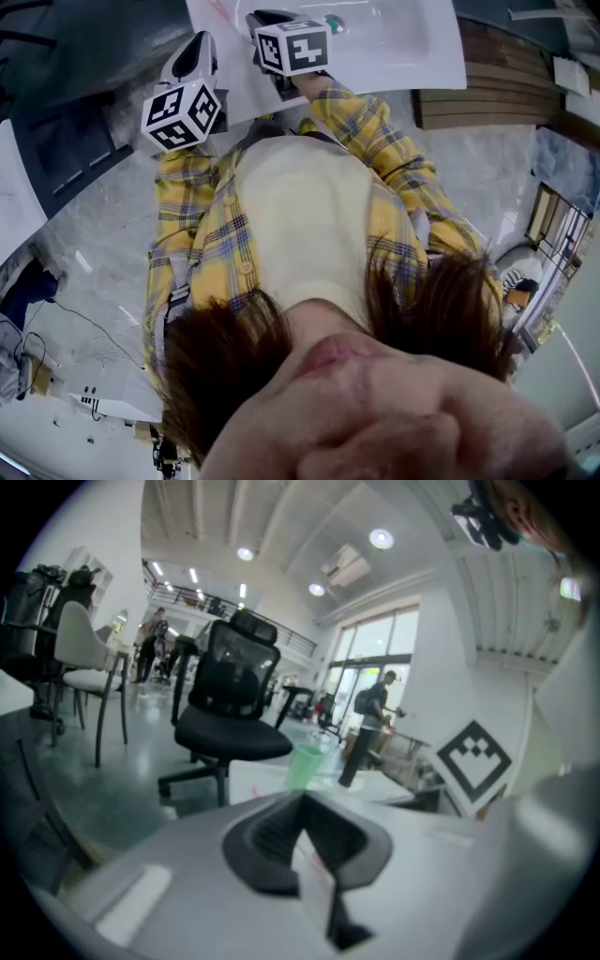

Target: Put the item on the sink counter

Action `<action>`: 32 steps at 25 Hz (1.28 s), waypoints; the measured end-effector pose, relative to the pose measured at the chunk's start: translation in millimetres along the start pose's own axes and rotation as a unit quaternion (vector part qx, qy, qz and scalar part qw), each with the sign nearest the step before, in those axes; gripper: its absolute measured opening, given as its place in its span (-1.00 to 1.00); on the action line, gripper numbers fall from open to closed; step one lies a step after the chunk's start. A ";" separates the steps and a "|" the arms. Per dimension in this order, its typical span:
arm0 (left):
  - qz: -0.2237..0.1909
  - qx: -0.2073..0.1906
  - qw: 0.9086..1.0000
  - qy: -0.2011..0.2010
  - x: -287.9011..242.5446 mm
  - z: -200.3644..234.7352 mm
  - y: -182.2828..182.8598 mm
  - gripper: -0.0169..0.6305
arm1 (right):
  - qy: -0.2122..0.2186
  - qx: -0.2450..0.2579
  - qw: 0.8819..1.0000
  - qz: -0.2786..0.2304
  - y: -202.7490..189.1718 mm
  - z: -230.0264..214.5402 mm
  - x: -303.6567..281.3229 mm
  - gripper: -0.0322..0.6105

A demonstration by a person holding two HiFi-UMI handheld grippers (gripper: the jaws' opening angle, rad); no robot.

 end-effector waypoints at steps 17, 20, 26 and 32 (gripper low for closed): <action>-0.007 0.000 1.000 0.009 10.9 -19.7 -6.1 -0.93 | -0.005 0.003 1.000 -0.028 -6.0 -7.8 38.3 -0.85; -0.004 -0.002 1.000 0.010 12.7 -23.3 -7.4 -0.93 | -0.005 0.002 0.999 -0.032 -7.7 -11.2 45.4 -0.86; 0.001 -0.005 1.000 0.012 17.6 -26.0 -9.5 -0.93 | -0.007 -0.001 0.999 -0.036 -11.7 -14.9 56.2 -0.86; 0.003 -0.008 1.000 0.013 20.7 -29.3 -11.3 -0.93 | -0.012 0.001 0.999 -0.039 -17.2 -20.2 67.9 -0.86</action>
Point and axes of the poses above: the fingertips, and each gripper's own axes: x backward along the fingers, z to its left, y out of its top, the point moved 9 cm from there along x, backward along the fingers, and after that the axes turned 9 degrees about y, right-handed, at the moved point
